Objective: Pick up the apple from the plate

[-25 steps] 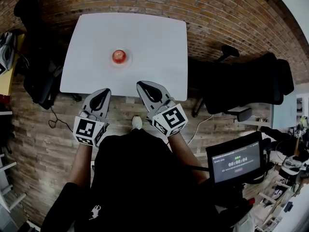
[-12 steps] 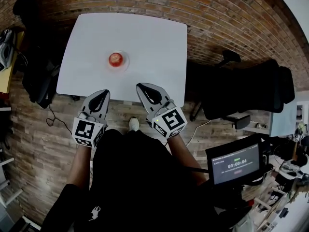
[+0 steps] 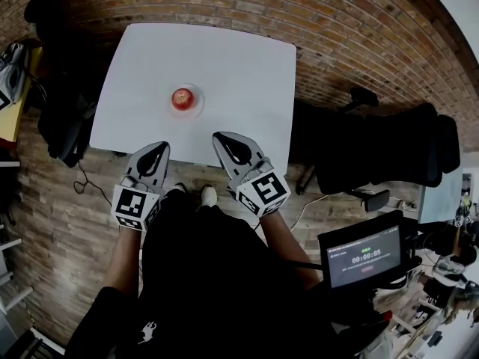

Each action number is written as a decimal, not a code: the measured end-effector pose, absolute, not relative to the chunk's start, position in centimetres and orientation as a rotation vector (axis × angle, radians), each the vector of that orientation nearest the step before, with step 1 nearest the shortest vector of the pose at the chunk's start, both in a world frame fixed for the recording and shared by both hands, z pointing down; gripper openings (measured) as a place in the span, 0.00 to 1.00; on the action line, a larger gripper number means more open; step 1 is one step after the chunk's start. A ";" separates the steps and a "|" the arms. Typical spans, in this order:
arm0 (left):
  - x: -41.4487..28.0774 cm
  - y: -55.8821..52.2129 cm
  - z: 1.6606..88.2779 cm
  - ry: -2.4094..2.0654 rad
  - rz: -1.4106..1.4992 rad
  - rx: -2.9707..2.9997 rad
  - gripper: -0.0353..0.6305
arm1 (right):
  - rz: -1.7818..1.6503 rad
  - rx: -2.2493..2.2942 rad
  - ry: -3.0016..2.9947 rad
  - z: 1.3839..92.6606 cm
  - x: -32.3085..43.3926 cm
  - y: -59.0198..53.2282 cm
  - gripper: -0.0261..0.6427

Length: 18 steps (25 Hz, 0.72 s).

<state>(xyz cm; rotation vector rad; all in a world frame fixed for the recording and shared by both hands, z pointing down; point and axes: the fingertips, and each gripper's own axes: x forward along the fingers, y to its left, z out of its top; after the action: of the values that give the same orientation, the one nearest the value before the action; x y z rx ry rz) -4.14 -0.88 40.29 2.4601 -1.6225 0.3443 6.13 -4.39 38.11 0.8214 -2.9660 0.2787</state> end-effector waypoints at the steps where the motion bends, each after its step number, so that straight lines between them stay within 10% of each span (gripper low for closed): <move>1: -4.3 -1.0 40.3 -1.627 0.341 2.459 0.06 | 0.277 0.818 -2.964 38.2 6.0 -4.5 0.05; 18: -5.6 -6.3 42.4 -1.540 0.371 2.475 0.06 | 0.297 0.839 -2.867 40.4 4.2 -8.6 0.05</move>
<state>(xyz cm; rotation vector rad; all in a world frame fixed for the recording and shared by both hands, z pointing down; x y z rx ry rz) -5.57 -6.34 42.37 2.4750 -1.5399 0.3712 4.17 -8.61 40.39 0.8395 -2.8672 0.2965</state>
